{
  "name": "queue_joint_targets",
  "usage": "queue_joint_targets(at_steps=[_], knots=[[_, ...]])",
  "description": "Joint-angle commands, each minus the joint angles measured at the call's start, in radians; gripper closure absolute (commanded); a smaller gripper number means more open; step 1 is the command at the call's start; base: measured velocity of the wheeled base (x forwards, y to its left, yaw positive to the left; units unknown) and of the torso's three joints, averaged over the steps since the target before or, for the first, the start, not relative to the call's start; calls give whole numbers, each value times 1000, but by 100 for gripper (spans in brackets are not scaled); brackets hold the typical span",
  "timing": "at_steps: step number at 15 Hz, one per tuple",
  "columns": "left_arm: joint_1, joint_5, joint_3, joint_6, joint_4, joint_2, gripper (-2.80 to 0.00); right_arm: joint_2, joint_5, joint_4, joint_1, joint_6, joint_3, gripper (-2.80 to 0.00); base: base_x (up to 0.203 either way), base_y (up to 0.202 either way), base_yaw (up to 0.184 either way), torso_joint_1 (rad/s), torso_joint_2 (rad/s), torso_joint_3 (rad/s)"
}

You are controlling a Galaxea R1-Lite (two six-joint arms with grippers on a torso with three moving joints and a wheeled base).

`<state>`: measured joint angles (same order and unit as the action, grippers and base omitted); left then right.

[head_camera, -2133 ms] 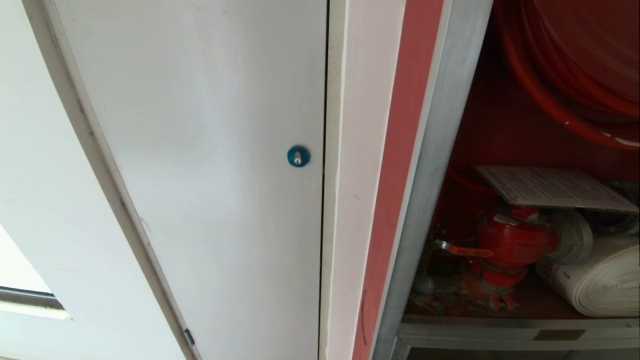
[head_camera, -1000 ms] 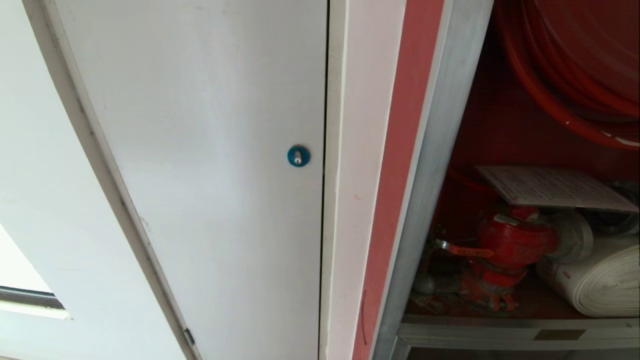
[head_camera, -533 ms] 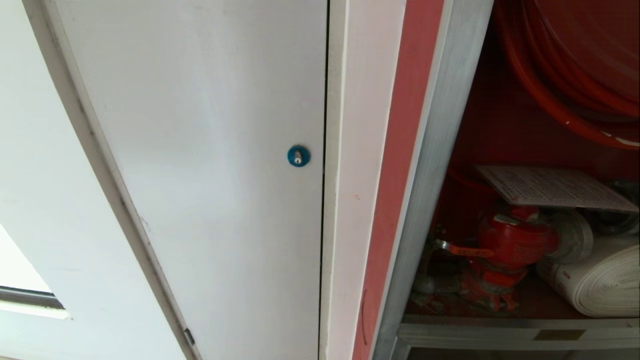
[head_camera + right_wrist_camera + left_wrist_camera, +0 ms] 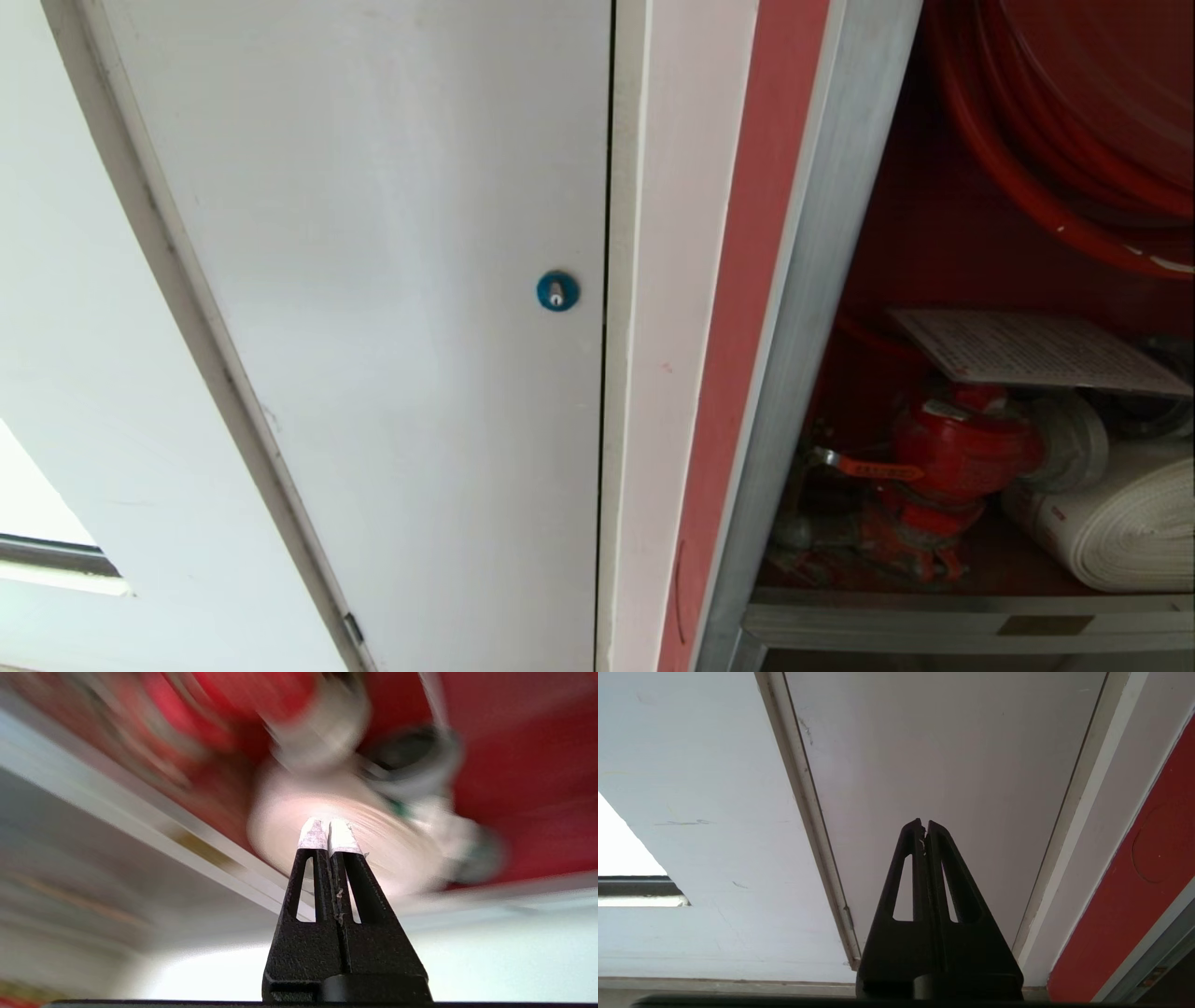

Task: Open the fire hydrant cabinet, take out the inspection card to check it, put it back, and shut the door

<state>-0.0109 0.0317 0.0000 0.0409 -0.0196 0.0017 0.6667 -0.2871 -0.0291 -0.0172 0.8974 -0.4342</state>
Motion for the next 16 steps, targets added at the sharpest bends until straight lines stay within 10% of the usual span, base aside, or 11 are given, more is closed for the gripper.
queue_joint_targets(at_steps=[1,11,12,16], knots=[[0,0,12,1,0,1,0,71,-46,-34,0,146,-59,0,0,0,0,0,0,0],[0,-1,12,1,0,0,0,232,-112,-102,44,353,-262,0,0,0,0,0,0,0],[0,1,12,1,0,0,0,237,-109,-106,94,421,-276,-280,0,0,0,0,0,0],[0,0,12,1,0,0,0,328,-50,-32,136,466,-297,-280,0,0,0,0,0,0]])
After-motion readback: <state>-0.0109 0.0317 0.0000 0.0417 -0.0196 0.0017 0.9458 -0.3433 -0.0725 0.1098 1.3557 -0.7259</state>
